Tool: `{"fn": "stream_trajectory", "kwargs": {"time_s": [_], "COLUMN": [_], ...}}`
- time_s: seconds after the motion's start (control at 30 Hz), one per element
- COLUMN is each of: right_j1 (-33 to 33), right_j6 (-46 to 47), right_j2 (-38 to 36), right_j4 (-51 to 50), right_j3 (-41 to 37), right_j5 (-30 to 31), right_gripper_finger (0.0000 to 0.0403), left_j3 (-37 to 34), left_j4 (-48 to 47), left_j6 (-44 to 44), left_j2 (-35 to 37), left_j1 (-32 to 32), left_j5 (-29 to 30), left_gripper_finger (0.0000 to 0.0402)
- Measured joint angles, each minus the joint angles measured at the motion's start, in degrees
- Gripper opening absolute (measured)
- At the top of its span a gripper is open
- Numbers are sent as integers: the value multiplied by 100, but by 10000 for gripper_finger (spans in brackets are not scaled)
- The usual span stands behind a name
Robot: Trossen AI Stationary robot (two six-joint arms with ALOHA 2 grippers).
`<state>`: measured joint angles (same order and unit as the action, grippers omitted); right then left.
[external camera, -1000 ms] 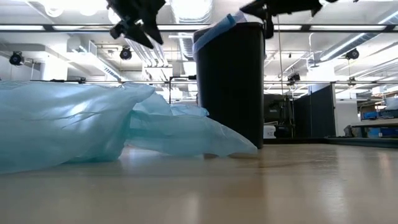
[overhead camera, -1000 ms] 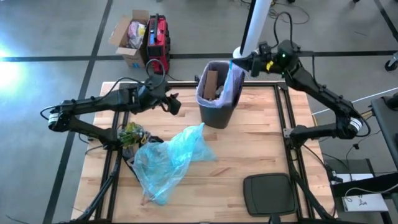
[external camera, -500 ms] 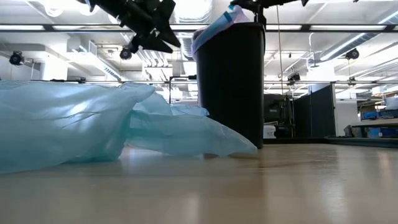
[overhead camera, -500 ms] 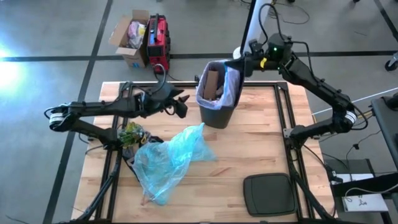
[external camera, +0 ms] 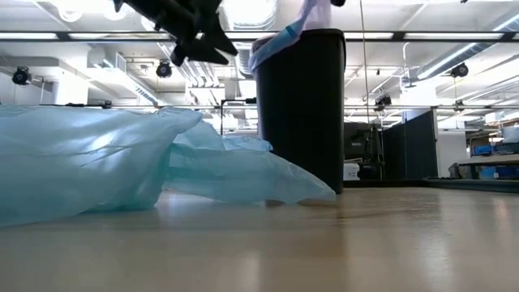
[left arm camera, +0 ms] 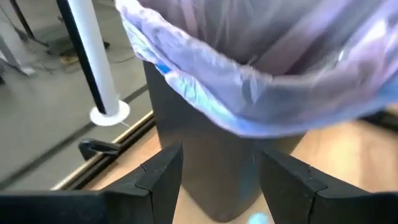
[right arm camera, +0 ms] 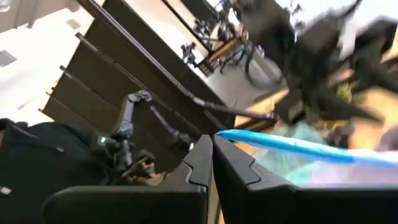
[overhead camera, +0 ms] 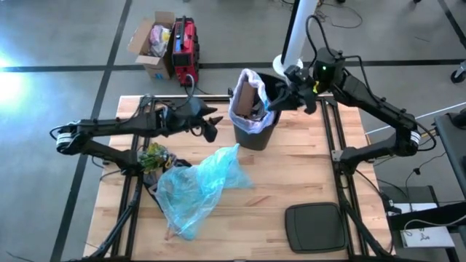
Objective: Place trash/remove bag and relplace
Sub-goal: Close the pink trash bag
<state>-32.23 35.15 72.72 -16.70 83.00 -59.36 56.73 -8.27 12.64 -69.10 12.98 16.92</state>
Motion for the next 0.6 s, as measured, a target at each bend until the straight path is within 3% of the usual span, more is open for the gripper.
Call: {"fn": "stream_trajectory", "kwargs": {"time_s": [0.17, 0.3, 0.5, 0.6], "right_j1": [105, 233, 366, 391], "right_j6": [-225, -442, -555, -606], "right_j2": [-194, -290, -299, -295], "right_j4": [-966, -1442, -1741, -1758], "right_j3": [0, 0, 0, 0], "right_j5": [476, 833, 1296, 1424], "right_gripper_finger": [0, 0, 0, 0], "left_j3": [295, 421, 455, 455], "left_j4": [-144, -177, 666, 1124], "left_j6": [1093, 1569, 2599, 2864], "left_j2": [-3, -220, -881, -1279], "left_j1": [724, 1476, 2536, 2633], "left_j5": [-1317, -1845, -4247, -4840], "left_gripper_finger": [172, 171, 182, 193]}}
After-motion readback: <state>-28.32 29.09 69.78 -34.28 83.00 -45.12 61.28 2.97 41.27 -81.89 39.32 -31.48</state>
